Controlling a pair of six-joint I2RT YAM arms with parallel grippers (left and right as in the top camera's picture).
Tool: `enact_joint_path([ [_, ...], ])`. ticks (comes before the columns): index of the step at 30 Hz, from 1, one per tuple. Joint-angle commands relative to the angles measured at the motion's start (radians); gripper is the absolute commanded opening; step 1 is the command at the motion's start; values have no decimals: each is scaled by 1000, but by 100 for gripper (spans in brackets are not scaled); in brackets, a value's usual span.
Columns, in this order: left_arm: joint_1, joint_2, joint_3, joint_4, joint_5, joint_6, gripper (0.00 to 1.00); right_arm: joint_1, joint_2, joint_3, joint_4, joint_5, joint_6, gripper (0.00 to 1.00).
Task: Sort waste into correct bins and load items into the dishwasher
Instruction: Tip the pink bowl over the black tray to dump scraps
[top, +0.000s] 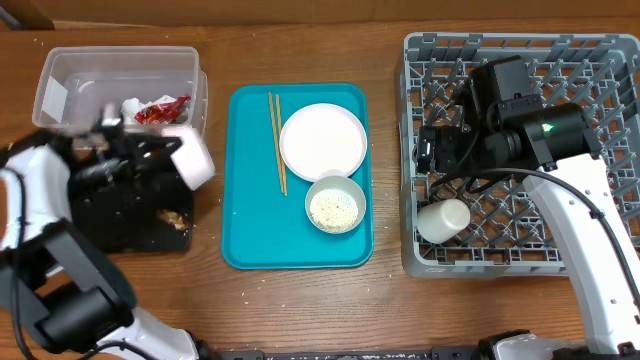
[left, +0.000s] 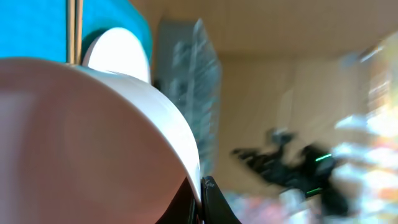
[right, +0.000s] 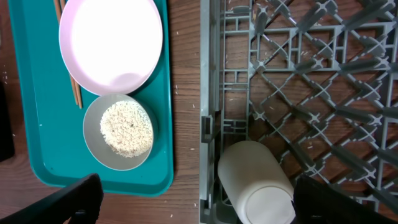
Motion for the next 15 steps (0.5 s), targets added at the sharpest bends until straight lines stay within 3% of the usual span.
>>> enact_joint_path([
  [1, -164, -114, 104, 32, -332, -113, 4, -4, 0, 0, 4, 9, -4, 100],
  [8, -553, -124, 94, 157, -1071, -401, 4, -4, 0, 0, 13, 9, -4, 100],
  [12, -735, -31, 79, 165, -1284, -501, 4, -4, 0, 0, 13, 9, -4, 100],
  [15, -806, 37, 79, 174, -1328, -525, 4, -4, 0, 0, 13, 9, -5, 100],
])
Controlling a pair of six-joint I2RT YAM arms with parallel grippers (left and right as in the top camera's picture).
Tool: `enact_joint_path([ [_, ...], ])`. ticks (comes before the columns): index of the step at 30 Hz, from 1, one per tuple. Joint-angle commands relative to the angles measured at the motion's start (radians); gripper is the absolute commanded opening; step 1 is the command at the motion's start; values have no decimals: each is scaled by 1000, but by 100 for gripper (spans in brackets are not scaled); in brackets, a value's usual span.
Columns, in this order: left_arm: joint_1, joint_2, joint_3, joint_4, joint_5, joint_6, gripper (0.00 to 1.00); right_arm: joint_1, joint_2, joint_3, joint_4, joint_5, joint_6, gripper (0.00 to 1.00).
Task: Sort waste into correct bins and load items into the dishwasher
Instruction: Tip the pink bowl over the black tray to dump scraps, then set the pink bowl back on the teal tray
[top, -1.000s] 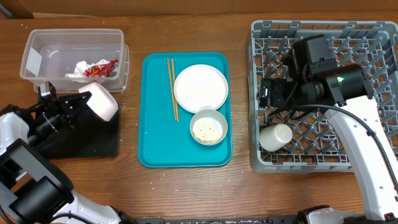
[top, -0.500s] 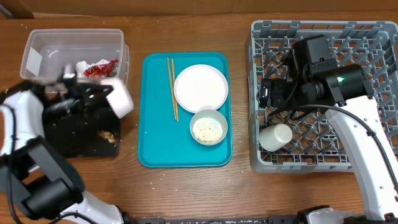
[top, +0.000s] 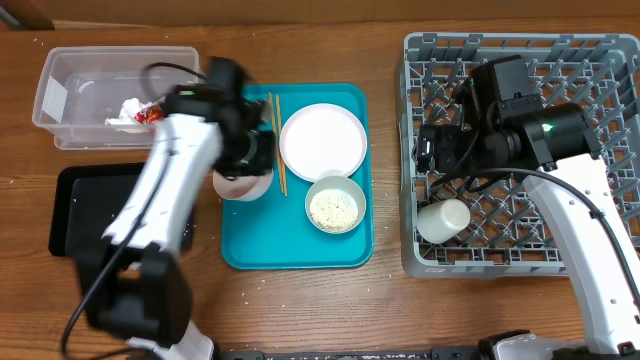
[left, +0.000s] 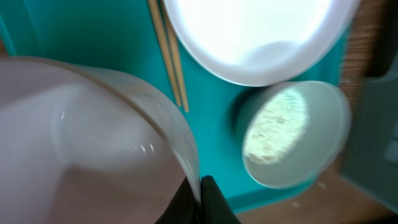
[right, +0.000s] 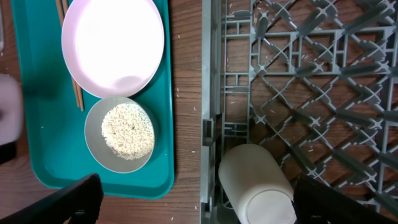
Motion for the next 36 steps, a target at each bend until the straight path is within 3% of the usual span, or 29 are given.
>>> enact_joint_path([
  [1, -80, 101, -15, 9, -238, -106, 4, -4, 0, 0, 2, 9, -5, 100],
  [6, -123, 179, -15, 10, -275, -131, 4, -4, 0, 0, -8, 9, -12, 100],
  [7, -123, 186, -15, 6, -259, -130, 13, -4, 0, 0, -9, 9, -12, 100],
  [8, -123, 185, -15, 7, -248, -122, 31, -4, 0, 0, -9, 9, -12, 100],
  [9, -121, 182, -9, 6, -241, -116, 43, -4, 0, 0, -10, 9, -13, 100],
  [10, -119, 179, 4, -1, -238, -110, 52, -4, 0, 0, -10, 8, -21, 100],
  [12, -114, 176, 68, -48, -235, -107, 59, -4, 0, 0, -14, 9, -28, 100],
  [17, -130, 176, 292, -186, -195, -57, 58, -4, 0, 1, 11, 8, -26, 100],
  [21, -202, 176, 371, -201, -120, 37, 56, -46, -3, 15, 56, 8, -18, 100],
  [25, -305, 181, 353, -188, -116, 84, 56, -165, -3, 66, 60, 8, 12, 100],
  [29, -425, 188, 285, -102, -123, 95, 57, -371, -3, 112, 62, -65, 14, 100],
  [36, -488, 189, 136, 78, -123, 83, 61, -443, -3, 111, 48, -130, -12, 100],
])
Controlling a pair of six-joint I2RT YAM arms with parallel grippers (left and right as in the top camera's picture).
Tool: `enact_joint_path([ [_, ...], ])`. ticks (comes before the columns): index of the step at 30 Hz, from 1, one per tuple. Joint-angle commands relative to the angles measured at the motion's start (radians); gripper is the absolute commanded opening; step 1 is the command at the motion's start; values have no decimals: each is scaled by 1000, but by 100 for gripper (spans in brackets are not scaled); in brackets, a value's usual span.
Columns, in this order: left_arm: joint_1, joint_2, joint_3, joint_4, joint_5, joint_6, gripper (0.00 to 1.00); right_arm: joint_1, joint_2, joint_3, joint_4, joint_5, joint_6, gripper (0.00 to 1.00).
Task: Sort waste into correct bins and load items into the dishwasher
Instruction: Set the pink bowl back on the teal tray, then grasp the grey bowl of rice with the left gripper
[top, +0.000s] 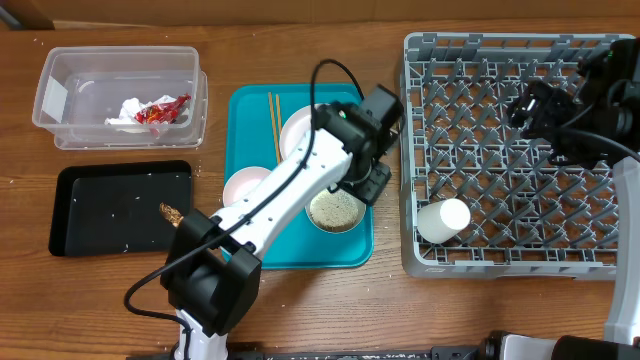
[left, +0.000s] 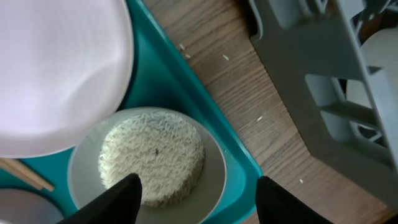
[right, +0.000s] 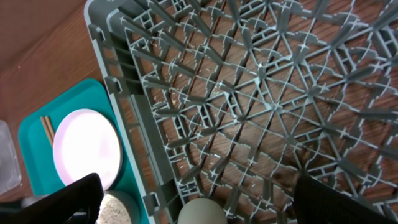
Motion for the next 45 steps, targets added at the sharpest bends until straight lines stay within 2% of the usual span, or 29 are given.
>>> enact_joint_path([
  [1, -16, 7, -97, 73, 8, 6, 61, 0, -5, 26, -5, -53, -18, 100],
  [7, -27, 7, -220, 178, 6, -8, 58, 0, -5, 26, -13, -53, -33, 100],
  [16, -51, 7, -245, 183, -18, -8, 53, 0, -5, 26, -23, -53, -37, 100],
  [22, -66, 7, -287, 184, -99, -8, 53, 0, -5, 26, -29, -53, -37, 100],
  [27, -67, 7, -316, 193, -115, -23, 37, 0, -5, 26, -29, -53, -40, 100],
  [28, -68, 7, -325, 203, -117, -41, 27, 0, -5, 26, -29, -53, -40, 100],
  [30, -68, 7, -330, 209, -119, -47, 16, 0, -5, 26, -30, -52, -41, 100],
  [35, -68, 7, -331, 219, -119, -68, 4, 0, -5, 26, -30, -46, -44, 100],
  [40, -74, 6, -310, 184, -77, -90, 4, 0, -5, 26, -30, -45, -44, 100],
  [45, -67, -5, -159, 11, -10, -154, 4, 0, -5, 26, -31, -45, -44, 100],
])
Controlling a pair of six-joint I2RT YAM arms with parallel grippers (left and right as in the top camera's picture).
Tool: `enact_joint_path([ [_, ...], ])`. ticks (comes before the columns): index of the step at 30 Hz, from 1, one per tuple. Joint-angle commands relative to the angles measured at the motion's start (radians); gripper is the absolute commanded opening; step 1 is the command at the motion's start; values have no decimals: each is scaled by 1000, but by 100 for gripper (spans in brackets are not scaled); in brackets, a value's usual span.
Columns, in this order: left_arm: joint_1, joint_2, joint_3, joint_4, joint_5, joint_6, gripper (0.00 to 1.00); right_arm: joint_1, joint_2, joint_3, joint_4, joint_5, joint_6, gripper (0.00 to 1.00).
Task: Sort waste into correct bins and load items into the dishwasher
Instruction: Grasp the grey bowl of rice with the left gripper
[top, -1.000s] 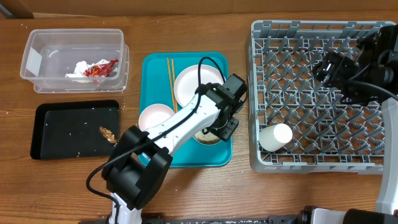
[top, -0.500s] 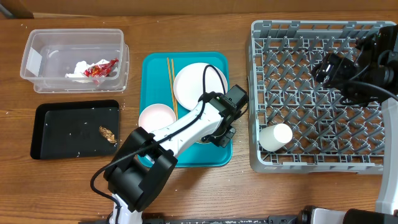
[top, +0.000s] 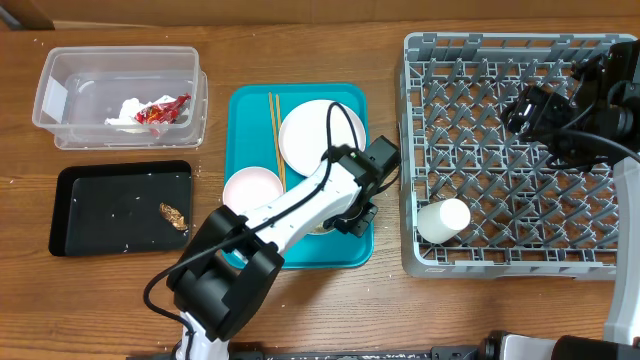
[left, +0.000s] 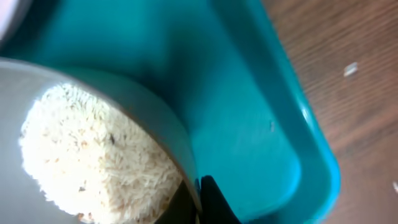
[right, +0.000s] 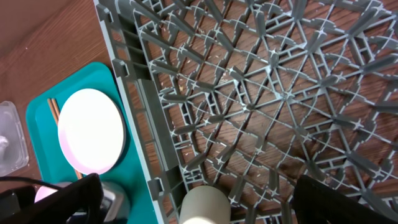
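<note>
A grey bowl of rice (left: 93, 143) sits on the teal tray (top: 245, 250), and my left gripper (left: 199, 186) is shut on its right rim. In the overhead view the left gripper (top: 352, 215) covers most of that bowl. An empty pink bowl (top: 250, 188), a white plate (top: 322, 138) and wooden chopsticks (top: 275, 130) also lie on the tray. My right gripper (top: 525, 112) hangs open over the grey dish rack (top: 600, 265), holding nothing. A white cup (top: 443, 220) lies on its side in the rack's front left corner.
A clear bin (top: 60, 95) with wrappers stands at the back left. In front of it lies a black tray (top: 100, 215) with a food scrap and crumbs. Bare wood separates the teal tray from the rack.
My left gripper was open just above the rice bowl; now it is lower and shut on the bowl's rim. The right arm has barely shifted over the rack.
My left gripper held the pink bowl tipped over the black tray, then held it at the teal tray's left side. Later the pink bowl sat on the tray, the gripper was open over the rice bowl, and the right arm was farther right. Now the rice bowl is gripped.
</note>
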Motion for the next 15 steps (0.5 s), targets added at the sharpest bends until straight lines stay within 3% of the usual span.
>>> enact_joint_path([
  [1, 5, -10, 151, -108, 107, -66, 4, 1, -5, 26, 4, -2, -8, 100],
  [8, 112, -13, 412, -360, 173, -38, 4, 1, -5, 26, 1, -2, -8, 100],
  [15, 357, -68, 445, -453, 261, 51, 4, 1, -5, 26, -10, -2, -8, 100],
])
